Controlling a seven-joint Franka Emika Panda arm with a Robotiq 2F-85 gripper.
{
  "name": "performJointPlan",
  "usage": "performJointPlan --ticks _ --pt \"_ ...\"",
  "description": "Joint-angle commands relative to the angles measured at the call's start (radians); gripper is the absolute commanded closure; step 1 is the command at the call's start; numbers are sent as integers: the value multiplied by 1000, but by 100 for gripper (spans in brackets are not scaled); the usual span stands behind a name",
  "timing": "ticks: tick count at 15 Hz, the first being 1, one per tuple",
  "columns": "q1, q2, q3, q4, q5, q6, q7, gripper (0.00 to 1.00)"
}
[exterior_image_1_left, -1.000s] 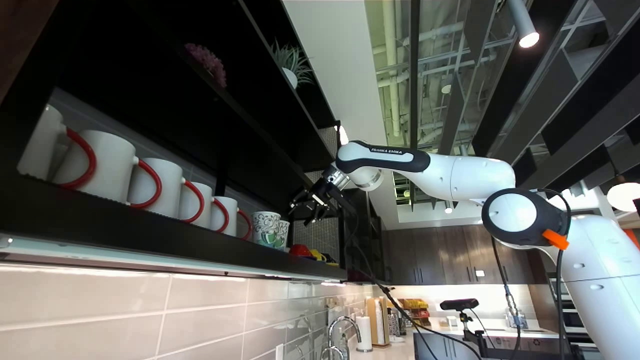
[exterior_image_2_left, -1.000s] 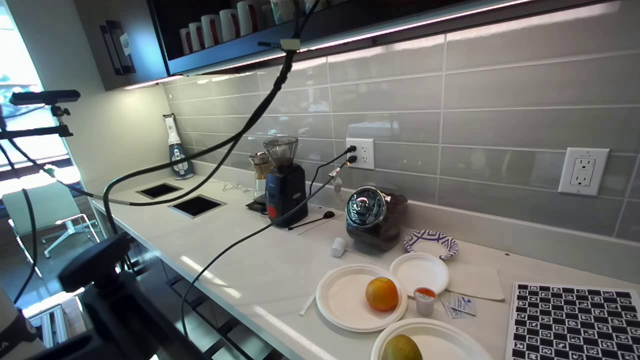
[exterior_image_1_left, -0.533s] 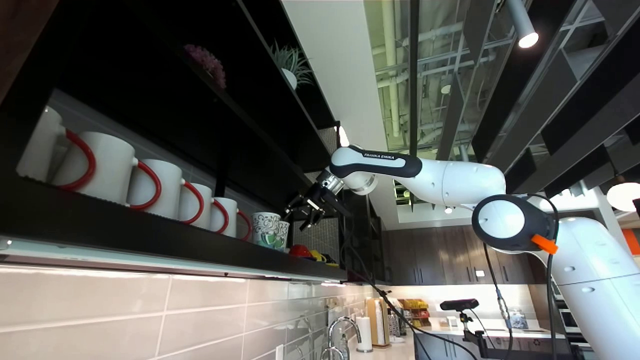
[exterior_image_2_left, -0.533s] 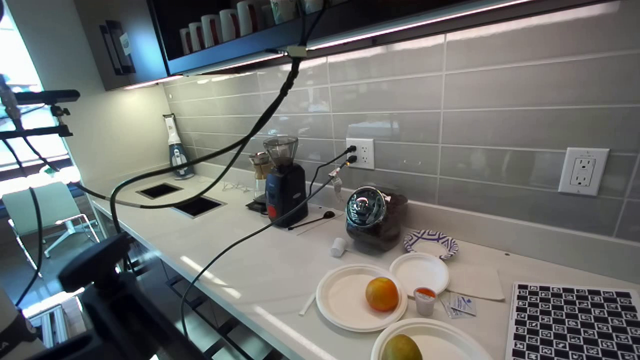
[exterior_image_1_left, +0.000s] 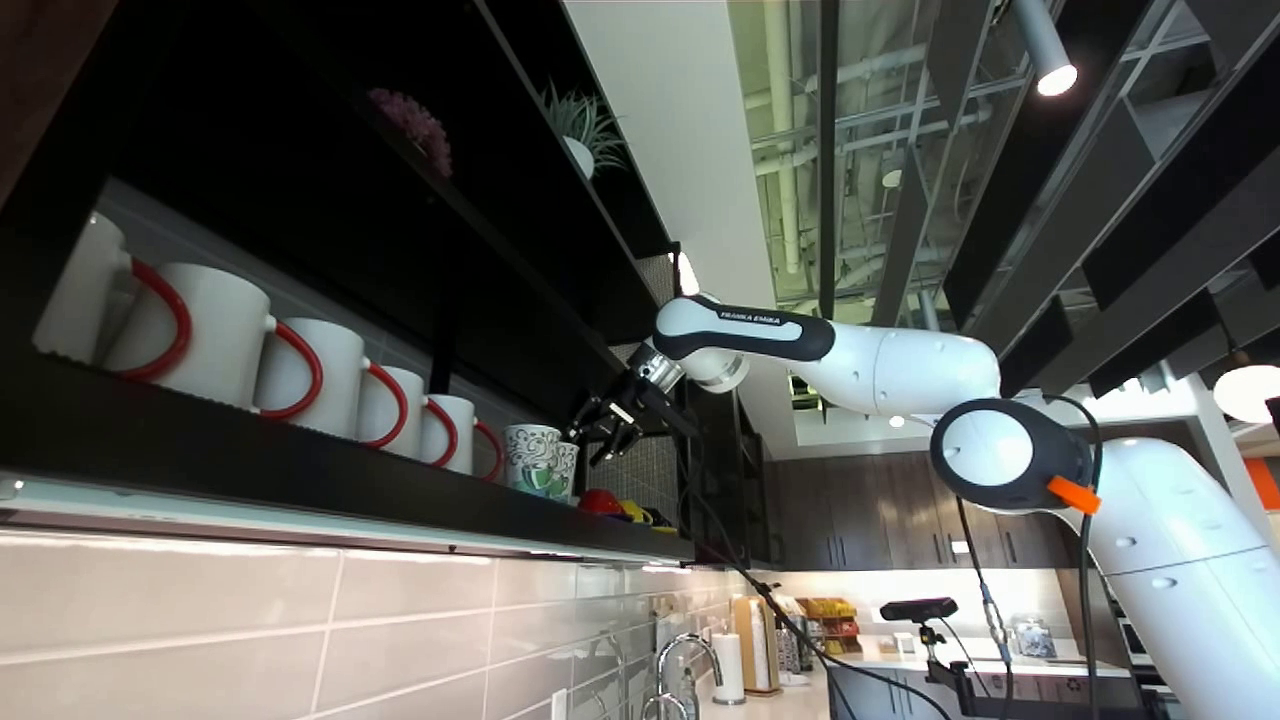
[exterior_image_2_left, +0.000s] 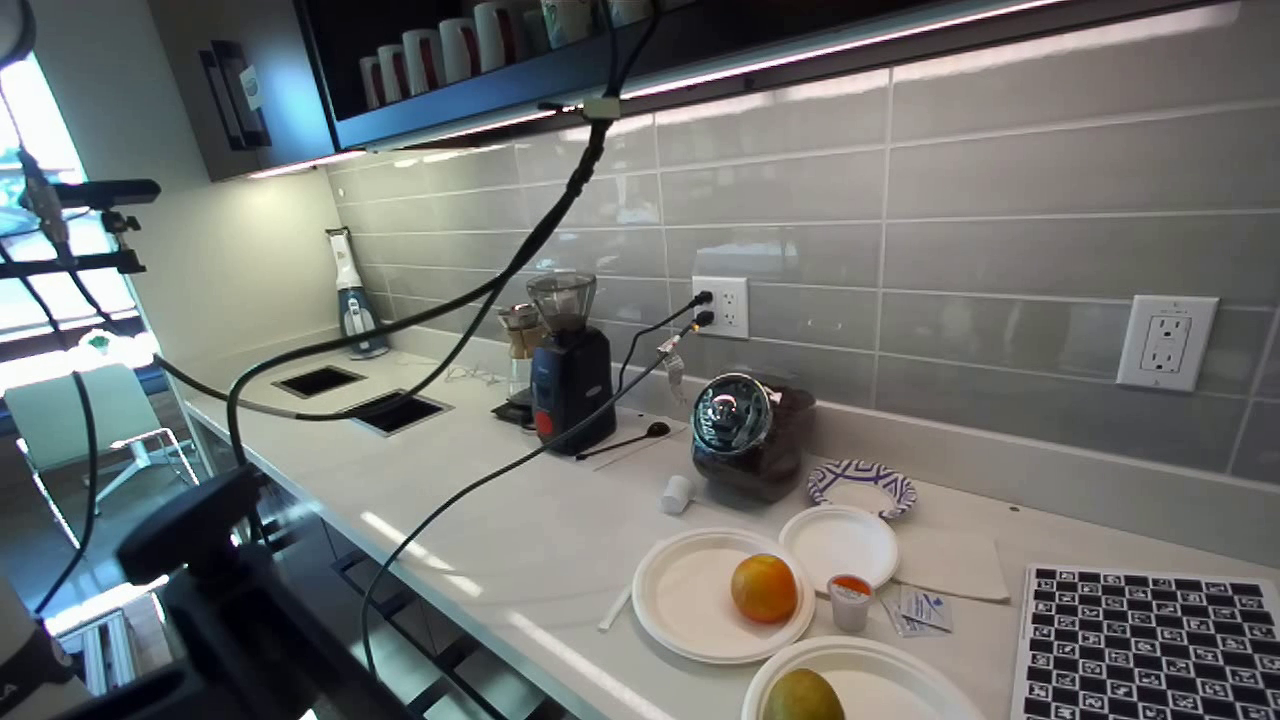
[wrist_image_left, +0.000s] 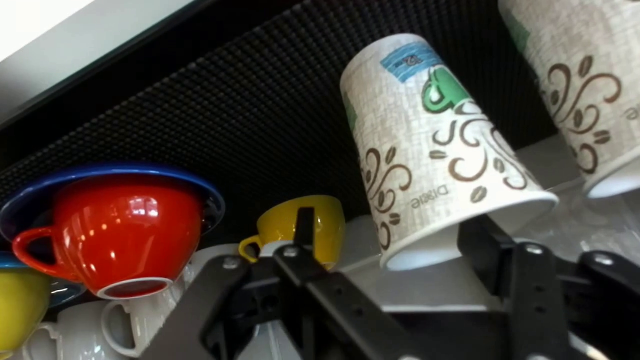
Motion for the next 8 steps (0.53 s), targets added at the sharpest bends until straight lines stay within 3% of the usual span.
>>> performJointPlan --ticks 1,8 --pt "-13 29 -1 67 23 -35 11 56" --pt "-27 28 -6 87 20 -53 12 100"
